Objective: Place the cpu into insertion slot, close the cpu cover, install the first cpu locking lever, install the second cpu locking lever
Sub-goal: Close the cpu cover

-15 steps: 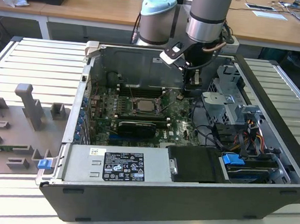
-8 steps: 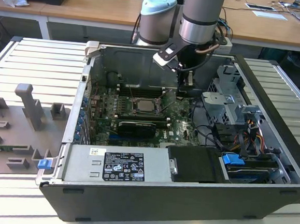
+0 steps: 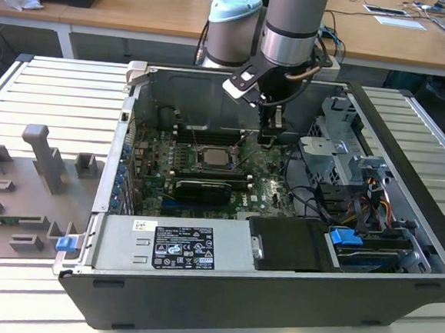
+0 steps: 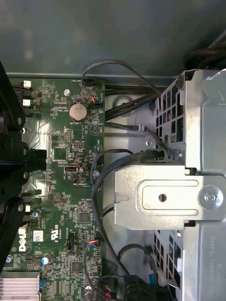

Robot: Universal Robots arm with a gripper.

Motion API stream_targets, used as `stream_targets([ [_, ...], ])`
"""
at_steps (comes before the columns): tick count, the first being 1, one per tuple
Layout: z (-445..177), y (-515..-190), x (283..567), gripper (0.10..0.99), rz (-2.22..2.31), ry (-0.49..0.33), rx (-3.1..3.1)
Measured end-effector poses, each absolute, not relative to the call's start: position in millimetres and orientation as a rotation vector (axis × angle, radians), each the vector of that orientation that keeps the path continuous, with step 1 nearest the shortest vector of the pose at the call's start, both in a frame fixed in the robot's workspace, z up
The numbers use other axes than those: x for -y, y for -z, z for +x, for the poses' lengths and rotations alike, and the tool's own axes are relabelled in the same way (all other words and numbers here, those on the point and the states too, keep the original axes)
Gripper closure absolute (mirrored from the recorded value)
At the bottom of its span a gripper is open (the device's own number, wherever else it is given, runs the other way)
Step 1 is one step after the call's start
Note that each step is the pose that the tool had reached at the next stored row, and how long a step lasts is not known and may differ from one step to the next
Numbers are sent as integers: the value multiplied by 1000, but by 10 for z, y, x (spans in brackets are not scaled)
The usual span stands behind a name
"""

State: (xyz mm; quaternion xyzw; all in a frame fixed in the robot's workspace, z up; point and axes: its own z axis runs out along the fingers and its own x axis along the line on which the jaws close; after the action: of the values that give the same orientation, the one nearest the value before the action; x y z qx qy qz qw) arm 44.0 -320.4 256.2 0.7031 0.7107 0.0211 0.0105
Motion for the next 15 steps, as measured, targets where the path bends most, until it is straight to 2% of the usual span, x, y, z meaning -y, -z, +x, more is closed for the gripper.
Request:
stream_targets([
  [15, 228, -2561, 3204, 980, 2194, -66, -2218],
])
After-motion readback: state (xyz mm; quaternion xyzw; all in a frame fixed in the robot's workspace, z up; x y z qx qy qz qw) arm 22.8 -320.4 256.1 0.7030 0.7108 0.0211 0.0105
